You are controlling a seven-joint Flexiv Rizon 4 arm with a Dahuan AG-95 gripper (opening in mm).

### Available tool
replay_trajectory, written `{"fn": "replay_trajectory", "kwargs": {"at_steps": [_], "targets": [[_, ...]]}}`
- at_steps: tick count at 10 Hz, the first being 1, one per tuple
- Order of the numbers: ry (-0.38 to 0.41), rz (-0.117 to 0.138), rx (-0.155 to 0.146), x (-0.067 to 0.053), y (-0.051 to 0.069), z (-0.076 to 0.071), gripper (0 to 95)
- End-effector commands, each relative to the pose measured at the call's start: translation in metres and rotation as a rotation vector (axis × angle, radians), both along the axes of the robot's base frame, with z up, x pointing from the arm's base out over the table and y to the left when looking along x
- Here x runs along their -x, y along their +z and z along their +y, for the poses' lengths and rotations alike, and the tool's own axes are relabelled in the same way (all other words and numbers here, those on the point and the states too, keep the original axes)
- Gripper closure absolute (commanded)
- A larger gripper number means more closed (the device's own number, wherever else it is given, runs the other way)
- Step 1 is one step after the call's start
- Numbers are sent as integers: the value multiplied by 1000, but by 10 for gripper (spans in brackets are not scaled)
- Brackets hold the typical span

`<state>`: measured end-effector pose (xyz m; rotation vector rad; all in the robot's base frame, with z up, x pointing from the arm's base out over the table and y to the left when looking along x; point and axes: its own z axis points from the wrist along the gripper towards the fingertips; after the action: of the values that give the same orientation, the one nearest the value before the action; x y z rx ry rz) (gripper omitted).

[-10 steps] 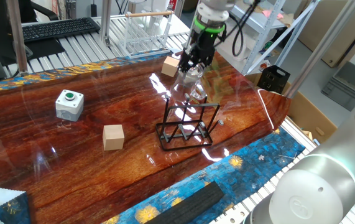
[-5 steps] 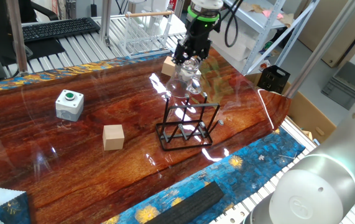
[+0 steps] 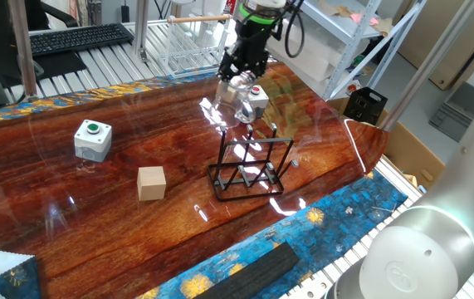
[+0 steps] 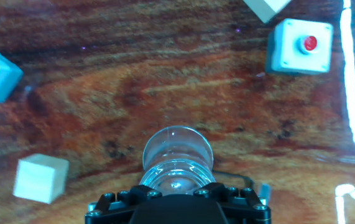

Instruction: Take the cup off the cup rack

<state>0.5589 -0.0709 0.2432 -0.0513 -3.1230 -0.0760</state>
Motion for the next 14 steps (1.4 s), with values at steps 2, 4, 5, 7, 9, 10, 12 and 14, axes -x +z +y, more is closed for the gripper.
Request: {"fn": "replay_trajectory", "kwargs": {"at_steps": [2, 4, 5, 7, 9, 10, 12, 14], "targets": [[12, 3, 20, -15, -7, 5, 950], [15, 2, 22, -22, -12, 7, 950], [15, 2, 21, -25, -16, 9, 950], [11, 2, 24, -30, -26, 15, 950], [8, -2, 32, -34, -34, 19, 950], [9, -2, 33, -35, -38, 21, 950], [10, -2, 31, -37, -44, 23, 950], [9, 0, 27, -39, -49, 26, 950]]}}
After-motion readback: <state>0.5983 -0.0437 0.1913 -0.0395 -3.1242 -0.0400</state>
